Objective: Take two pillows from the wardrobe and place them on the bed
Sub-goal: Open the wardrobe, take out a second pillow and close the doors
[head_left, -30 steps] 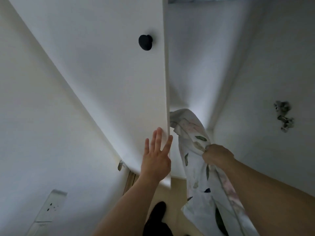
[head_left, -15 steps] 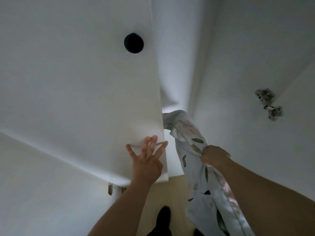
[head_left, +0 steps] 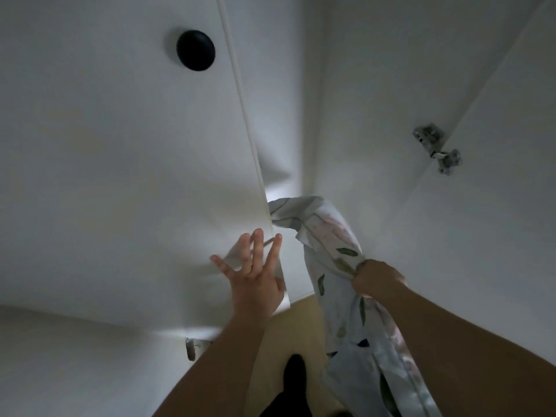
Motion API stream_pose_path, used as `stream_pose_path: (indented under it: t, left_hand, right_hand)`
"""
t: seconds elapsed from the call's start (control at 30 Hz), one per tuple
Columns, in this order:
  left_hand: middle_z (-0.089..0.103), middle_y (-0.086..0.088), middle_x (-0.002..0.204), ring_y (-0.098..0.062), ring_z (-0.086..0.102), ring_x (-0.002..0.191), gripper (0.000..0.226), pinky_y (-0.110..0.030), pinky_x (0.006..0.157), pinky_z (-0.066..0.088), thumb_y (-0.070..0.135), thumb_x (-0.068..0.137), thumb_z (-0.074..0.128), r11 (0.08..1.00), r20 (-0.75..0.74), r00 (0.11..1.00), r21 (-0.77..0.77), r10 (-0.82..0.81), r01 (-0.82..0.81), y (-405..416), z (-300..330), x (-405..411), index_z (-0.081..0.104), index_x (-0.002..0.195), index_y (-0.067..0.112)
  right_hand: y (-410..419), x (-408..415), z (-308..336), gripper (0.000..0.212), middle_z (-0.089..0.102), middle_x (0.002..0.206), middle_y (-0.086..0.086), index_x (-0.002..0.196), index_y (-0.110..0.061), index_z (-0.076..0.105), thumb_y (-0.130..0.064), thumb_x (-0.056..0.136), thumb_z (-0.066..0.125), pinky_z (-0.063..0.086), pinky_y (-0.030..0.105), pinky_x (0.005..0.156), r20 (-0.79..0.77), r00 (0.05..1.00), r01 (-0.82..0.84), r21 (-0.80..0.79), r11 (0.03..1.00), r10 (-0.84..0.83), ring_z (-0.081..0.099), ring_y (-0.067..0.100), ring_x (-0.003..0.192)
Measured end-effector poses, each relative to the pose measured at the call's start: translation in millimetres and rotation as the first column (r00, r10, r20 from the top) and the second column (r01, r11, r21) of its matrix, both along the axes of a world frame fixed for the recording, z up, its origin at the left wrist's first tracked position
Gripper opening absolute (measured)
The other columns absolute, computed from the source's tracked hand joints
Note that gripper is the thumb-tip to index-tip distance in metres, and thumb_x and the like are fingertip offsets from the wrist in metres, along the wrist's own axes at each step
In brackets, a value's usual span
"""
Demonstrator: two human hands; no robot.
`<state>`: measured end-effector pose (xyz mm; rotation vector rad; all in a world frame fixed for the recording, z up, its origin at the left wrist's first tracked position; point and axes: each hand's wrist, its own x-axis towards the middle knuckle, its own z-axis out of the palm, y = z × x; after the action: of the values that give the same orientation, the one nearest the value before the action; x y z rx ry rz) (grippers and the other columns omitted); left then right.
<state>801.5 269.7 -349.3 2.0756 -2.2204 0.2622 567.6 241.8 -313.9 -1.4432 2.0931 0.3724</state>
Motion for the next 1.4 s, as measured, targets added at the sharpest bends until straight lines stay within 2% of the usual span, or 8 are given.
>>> stream_pose_path:
  t: [0.13,0.3,0.57,0.77,0.93,1.03,1.2,1.4]
  left_hand:
    - [-0.006,-0.006,0.163,-0.033,-0.009,0.148,0.088,-0.082,0.098,0.001,0.056,0.074,0.045,0.992,-0.053,0.996,0.107,0.075,-0.069,8.1,11.5,-40.6,0.012,0.153,0.036]
    - [-0.028,0.0,0.158,-0.03,-0.026,0.144,0.083,-0.081,0.098,0.001,0.065,0.082,0.024,0.981,-0.088,0.991,0.153,-0.103,0.115,23.5,12.2,-111.8,-0.019,0.148,0.04]
    - [-0.019,0.003,0.161,-0.026,-0.02,0.147,0.076,-0.08,0.1,0.007,0.055,0.086,0.032,0.837,-0.097,0.846,0.12,-0.525,0.533,64.0,31.8,-250.6,0.0,0.153,0.038]
    - [-0.025,0.002,0.16,-0.027,-0.025,0.145,0.08,-0.077,0.104,-0.003,0.048,0.085,0.031,0.58,0.02,0.581,0.098,-0.814,0.809,100.4,55.7,-350.0,-0.012,0.151,0.036]
    - [-0.036,-0.002,0.155,-0.026,-0.032,0.142,0.083,-0.06,0.112,-0.018,0.04,0.089,0.035,0.346,0.186,0.322,0.117,-0.928,0.931,141.5,58.6,-400.3,-0.02,0.15,0.028]
    - [-0.032,-0.003,0.156,-0.026,-0.034,0.141,0.08,-0.055,0.111,-0.023,0.039,0.089,0.033,0.354,0.249,0.313,0.139,-0.917,0.925,152.2,66.5,-417.6,-0.017,0.151,0.024]
    - [-0.013,-0.009,0.162,-0.028,-0.023,0.146,0.071,-0.06,0.105,-0.029,0.037,0.094,0.026,0.528,0.505,0.404,0.125,-0.762,0.84,139.2,92.3,-429.7,-0.006,0.154,0.015]
    - [0.024,-0.023,0.155,-0.042,0.008,0.145,0.062,-0.062,0.11,-0.018,0.039,0.099,0.019,0.588,0.756,0.273,0.177,-0.595,0.789,162.9,107.8,-430.6,0.027,0.148,0.001]
  right_hand:
    - [39.0,-32.9,1.1,0.023,0.054,0.087,0.0,0.106,-0.017,0.057,-0.026,0.085,0.054,0.051,0.032,0.082,0.037,0.997,0.061,0.012,0.998,-0.062,0.058,0.021,0.087]
    - [105.7,-82.3,-1.6,0.026,0.06,0.096,0.002,0.109,-0.016,0.058,-0.026,0.086,0.053,0.053,0.032,0.084,0.053,0.984,0.168,0.022,0.985,-0.169,0.062,0.023,0.095]
    - [213.4,-179.1,6.6,0.031,0.063,0.097,0.002,0.106,-0.015,0.062,-0.023,0.076,0.058,0.056,0.032,0.078,0.062,0.871,0.488,0.02,0.873,-0.488,0.063,0.022,0.09]
    - [303.8,-232.5,13.3,0.036,0.064,0.114,0.006,0.115,-0.014,0.062,-0.022,0.081,0.051,0.051,0.034,0.087,0.04,0.712,0.698,0.068,0.713,-0.701,0.062,0.025,0.106]
    - [373.4,-245.8,14.5,0.037,0.062,0.12,0.003,0.12,-0.016,0.059,-0.026,0.085,0.052,0.049,0.031,0.086,-0.095,0.622,0.783,0.095,0.615,-0.778,0.061,0.022,0.11]
    - [391.3,-248.1,16.0,0.039,0.059,0.124,0.004,0.125,-0.016,0.055,-0.031,0.089,0.049,0.046,0.033,0.088,-0.158,0.614,0.789,0.1,0.606,-0.773,0.057,0.023,0.115]
    - [390.6,-250.2,18.5,0.041,0.056,0.129,0.005,0.131,-0.015,0.052,-0.031,0.093,0.047,0.046,0.035,0.093,-0.159,0.622,0.783,0.088,0.616,-0.767,0.055,0.024,0.119]
    - [378.0,-251.7,16.8,0.049,0.052,0.136,0.004,0.136,-0.014,0.046,-0.036,0.093,0.049,0.041,0.034,0.102,-0.121,0.585,0.806,0.195,0.559,-0.802,0.051,0.022,0.125]
